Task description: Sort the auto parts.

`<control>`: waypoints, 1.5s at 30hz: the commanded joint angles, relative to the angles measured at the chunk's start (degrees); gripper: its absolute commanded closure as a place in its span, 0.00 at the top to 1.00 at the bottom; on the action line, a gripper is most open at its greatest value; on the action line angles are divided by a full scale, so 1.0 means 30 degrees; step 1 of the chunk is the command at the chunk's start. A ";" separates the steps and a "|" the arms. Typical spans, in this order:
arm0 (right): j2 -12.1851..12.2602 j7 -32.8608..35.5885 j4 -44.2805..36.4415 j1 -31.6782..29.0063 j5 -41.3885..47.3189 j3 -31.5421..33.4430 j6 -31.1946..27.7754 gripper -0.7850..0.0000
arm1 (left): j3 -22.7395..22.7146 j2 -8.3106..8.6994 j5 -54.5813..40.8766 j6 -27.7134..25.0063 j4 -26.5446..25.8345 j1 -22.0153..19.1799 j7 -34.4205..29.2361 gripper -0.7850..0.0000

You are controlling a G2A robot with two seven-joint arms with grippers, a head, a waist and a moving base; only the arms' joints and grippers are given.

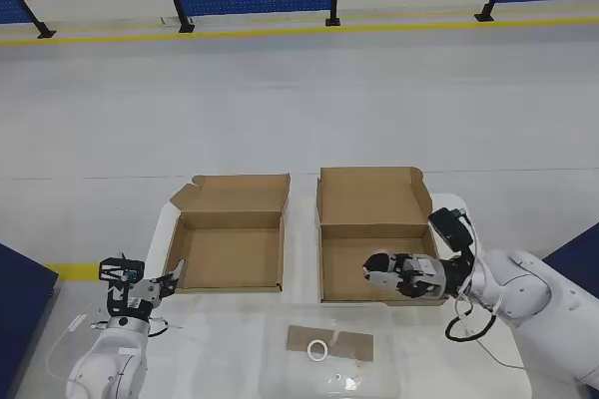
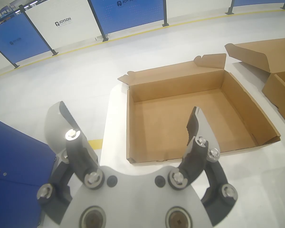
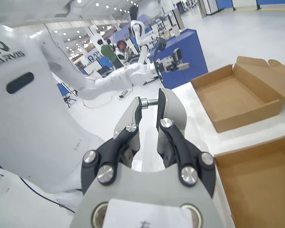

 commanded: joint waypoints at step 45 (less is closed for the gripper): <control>-0.2820 1.1747 -0.4081 -0.0418 2.1302 0.4219 0.2124 0.00 | 0.0000 0.0000 0.0000 0.0000 0.0000 0.0000 0.0000 1.00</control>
